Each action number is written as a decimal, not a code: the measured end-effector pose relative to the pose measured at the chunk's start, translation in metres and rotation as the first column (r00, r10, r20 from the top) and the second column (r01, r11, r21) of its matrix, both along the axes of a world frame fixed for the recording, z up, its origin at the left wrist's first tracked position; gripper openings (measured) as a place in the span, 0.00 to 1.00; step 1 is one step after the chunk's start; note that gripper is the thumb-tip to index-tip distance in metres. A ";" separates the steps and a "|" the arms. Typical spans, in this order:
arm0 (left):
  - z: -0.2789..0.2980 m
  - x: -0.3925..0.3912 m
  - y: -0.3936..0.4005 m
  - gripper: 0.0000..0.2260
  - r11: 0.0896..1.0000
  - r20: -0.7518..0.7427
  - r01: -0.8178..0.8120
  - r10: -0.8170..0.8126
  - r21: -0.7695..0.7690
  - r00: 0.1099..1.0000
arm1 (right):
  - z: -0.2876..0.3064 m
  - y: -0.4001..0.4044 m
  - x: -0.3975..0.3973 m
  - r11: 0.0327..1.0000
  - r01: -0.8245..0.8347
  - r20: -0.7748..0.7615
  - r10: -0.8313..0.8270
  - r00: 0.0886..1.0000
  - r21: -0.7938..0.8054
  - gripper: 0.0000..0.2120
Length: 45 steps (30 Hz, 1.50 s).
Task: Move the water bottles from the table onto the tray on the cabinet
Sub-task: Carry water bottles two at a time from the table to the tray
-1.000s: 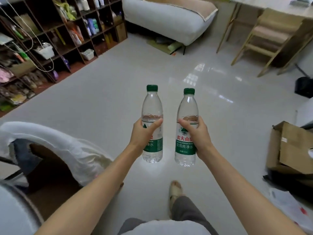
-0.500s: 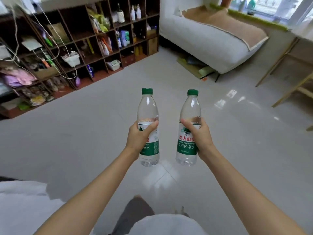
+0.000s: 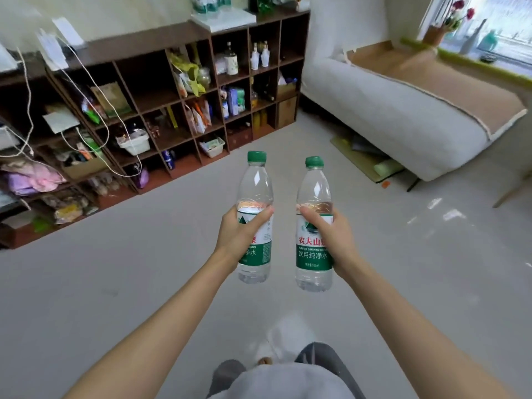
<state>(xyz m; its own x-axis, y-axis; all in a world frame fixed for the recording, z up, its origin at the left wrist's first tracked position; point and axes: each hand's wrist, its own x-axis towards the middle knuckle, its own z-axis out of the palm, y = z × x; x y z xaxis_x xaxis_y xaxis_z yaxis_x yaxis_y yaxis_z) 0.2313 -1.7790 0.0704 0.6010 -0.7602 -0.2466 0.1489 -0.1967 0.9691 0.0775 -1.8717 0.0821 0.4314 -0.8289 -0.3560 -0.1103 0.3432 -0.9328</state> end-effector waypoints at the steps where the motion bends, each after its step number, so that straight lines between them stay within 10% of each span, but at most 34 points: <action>1: 0.001 0.013 -0.023 0.16 1.000 -0.007 0.008 -0.008 0.003 1.000 | 0.001 -0.022 0.014 1.000 0.004 0.000 -0.004 1.000 0.009 0.14; 45: 0.038 0.766 -0.867 0.15 0.831 0.078 -0.494 0.527 -0.257 0.846 | 0.018 -0.913 0.793 0.946 -0.230 0.160 0.270 0.950 -0.230 0.19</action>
<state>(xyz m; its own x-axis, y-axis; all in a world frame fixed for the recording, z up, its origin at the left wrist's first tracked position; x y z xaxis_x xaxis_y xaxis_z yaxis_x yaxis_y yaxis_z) 0.9971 -2.6459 0.1084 0.9334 -0.3588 0.0042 0.0295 0.0882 0.9957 0.8702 -2.7843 0.1003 0.6762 -0.7322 -0.0816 0.0157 0.1251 -0.9920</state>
